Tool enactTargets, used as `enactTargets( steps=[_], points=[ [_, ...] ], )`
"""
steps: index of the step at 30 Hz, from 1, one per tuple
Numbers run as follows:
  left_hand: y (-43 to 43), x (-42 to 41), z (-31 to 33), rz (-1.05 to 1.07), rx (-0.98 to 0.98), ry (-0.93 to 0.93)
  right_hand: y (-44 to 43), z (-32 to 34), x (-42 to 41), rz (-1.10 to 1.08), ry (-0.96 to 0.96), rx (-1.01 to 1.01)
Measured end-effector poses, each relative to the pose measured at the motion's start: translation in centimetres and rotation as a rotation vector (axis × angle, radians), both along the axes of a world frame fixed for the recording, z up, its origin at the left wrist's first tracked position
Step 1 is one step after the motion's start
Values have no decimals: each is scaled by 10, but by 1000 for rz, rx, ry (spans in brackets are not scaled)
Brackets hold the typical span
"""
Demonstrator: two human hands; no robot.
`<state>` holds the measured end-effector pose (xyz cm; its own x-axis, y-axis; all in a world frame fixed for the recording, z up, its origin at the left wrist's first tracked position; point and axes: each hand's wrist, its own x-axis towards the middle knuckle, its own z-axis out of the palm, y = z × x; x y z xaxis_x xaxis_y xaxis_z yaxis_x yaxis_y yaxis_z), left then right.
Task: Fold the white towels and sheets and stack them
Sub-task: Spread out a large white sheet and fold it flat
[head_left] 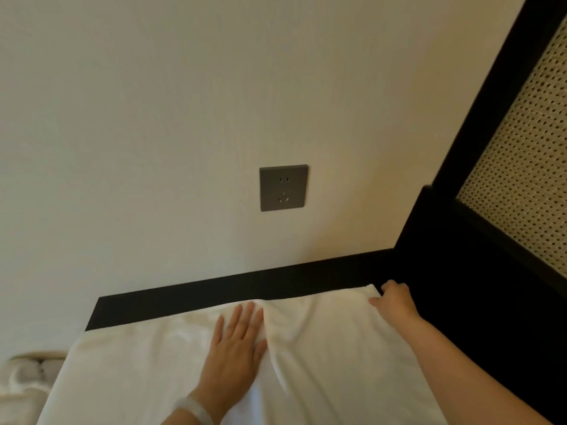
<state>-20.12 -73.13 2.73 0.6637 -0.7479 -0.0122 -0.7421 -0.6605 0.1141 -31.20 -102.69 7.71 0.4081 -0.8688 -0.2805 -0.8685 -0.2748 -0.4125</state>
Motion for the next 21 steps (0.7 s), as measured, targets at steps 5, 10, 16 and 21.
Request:
enactTargets(
  steps=[5, 10, 16, 21],
  points=[
    [1, 4, -12, 1, -7, -3, -25, 5, 13, 22, 78, 201],
    [-1, 5, -13, -1, -39, -46, -41, 5, 3, 91, -135, 307],
    [2, 4, -12, 17, -23, -12, -57, 3, -12, 94, -186, 460],
    [3, 4, -13, 11, 3, 13, -66, -1, -7, 106, -204, 449]
  ],
)
